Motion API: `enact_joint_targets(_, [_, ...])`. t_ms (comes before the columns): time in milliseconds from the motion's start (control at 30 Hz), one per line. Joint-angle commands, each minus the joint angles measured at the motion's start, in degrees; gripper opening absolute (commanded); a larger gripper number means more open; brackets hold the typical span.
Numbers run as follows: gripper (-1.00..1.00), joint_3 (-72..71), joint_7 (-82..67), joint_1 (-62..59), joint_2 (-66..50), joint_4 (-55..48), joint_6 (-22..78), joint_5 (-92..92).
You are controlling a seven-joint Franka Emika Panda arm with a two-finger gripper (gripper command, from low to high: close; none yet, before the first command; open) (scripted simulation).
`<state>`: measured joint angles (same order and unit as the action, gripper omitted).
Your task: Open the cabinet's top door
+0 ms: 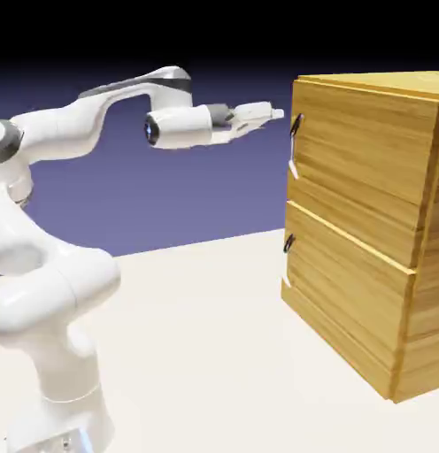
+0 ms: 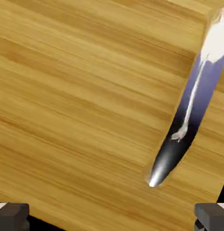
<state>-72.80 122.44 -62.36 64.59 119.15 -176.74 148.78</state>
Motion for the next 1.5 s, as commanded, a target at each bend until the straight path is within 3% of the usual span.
enact_joint_targets(0, [0.00, -1.22, 1.34, -1.06, 0.54, -0.70, -0.05, 2.50])
enact_joint_targets(133, [0.00, -5.86, 6.44, -5.07, 2.57, -3.37, -0.22, 11.97])
enact_joint_targets(333, [0.00, -9.55, 7.07, -14.50, 1.64, -11.51, 0.37, 11.80])
enact_joint_targets(367, [-1.00, -9.55, 7.07, -14.50, 1.64, -11.51, 0.37, 11.80])
enact_joint_targets(967, [-1.00, 8.86, 2.68, 16.36, 1.20, 23.79, 26.70, 5.13])
enact_joint_targets(1467, [-1.00, 38.24, 4.27, 36.63, 9.61, 50.06, 52.44, -20.73])
